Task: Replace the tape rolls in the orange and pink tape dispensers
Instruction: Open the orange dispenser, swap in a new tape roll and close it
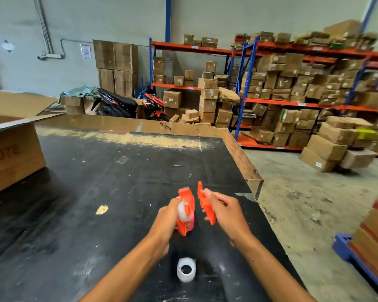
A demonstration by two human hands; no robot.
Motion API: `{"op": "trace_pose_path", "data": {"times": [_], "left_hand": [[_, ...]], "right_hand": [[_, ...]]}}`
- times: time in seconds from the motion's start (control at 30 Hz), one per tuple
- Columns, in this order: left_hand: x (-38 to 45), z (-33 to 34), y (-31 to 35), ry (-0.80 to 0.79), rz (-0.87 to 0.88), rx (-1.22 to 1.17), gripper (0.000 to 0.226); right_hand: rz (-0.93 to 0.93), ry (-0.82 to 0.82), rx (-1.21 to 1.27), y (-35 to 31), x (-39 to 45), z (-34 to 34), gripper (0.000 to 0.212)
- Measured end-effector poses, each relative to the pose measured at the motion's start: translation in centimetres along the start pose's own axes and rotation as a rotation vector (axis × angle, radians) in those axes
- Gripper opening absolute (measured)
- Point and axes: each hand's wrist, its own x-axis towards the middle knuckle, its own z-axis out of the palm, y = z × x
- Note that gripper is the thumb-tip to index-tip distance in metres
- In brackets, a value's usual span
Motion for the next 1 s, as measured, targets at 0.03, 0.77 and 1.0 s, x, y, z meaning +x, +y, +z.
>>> {"op": "trace_pose_path", "data": {"times": [0.03,0.77,1.0], "left_hand": [[0.1,0.2,0.0,-0.015,0.006,0.004,0.038],[-0.5,4.7,-0.6,-0.150,0.277,0.080,0.039],[-0.5,5.9,-0.9,-0.208,0.291,0.069,0.041]], "right_hand": [[-0.019,0.014,0.004,-0.5,-0.6,0.5,0.025],[-0.161,0.477,0.018,-1.5,-4.4,0.5,0.026],[-0.138,0.529,0.093,-0.9,-4.5,1.0,0.019]]}}
